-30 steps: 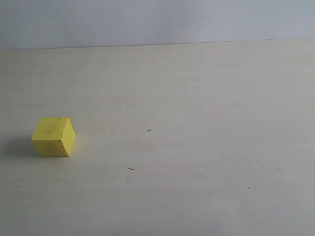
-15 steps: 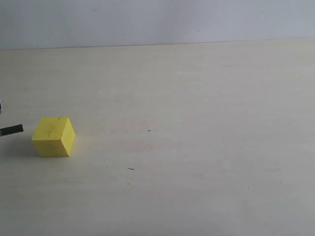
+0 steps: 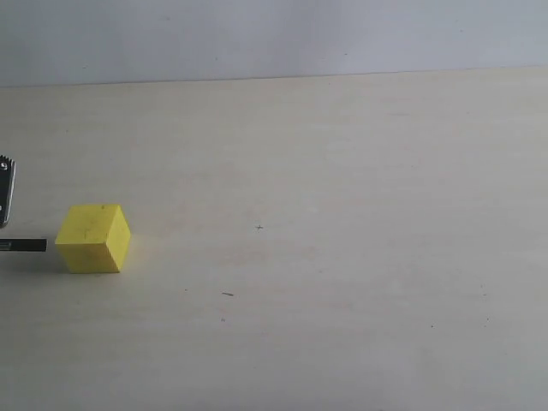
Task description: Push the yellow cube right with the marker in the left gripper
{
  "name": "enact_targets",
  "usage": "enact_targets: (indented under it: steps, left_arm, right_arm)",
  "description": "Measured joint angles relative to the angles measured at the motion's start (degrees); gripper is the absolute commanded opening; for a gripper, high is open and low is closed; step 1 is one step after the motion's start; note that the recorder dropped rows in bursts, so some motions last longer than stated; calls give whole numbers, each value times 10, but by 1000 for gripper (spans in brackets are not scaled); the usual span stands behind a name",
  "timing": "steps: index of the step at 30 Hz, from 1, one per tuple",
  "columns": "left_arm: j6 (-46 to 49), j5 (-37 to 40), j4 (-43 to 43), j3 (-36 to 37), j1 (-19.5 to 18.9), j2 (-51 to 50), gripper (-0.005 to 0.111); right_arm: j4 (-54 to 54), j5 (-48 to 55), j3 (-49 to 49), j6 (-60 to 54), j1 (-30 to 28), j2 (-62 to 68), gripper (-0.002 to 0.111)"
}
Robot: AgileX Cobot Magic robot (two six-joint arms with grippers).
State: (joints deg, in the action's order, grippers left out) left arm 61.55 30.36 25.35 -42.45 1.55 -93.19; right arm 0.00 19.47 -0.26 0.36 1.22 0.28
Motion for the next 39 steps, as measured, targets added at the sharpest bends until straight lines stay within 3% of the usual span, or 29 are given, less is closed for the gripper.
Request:
enact_targets:
  steps: [6,10,14,19,29,31,34,35,39]
  left_arm:
    - [110,16,-52,-19,-47,-5,0]
    - [185,47,-134,-55,-76,-11,0]
    - [247,66,-208,-93,-82,-28,0]
    - [286,68,-218,-100,-83,-57,0]
    - [295,68,-226,-100,-75,-82,0]
    - [296,68,-237,-100,-60,-82,0]
    - [304,66,-258,-100,11,-83,0]
    - [296,66,-258,-100,17,-83,0]
    - [208,66,-198,-100,-2,-83,0]
  right_arm:
    - [0,0,0,0,0,0,0]
    - [0,0,0,0,0,0,0]
    - [0,0,0,0,0,0,0]
    - [0,0,0,0,0,0,0]
    - [0,0,0,0,0,0,0]
    - [0,0,0,0,0,0,0]
    - [0,0,0,0,0,0,0]
    - [0,0,0,0,0,0,0]
    - [0,0,0,0,0,0,0]
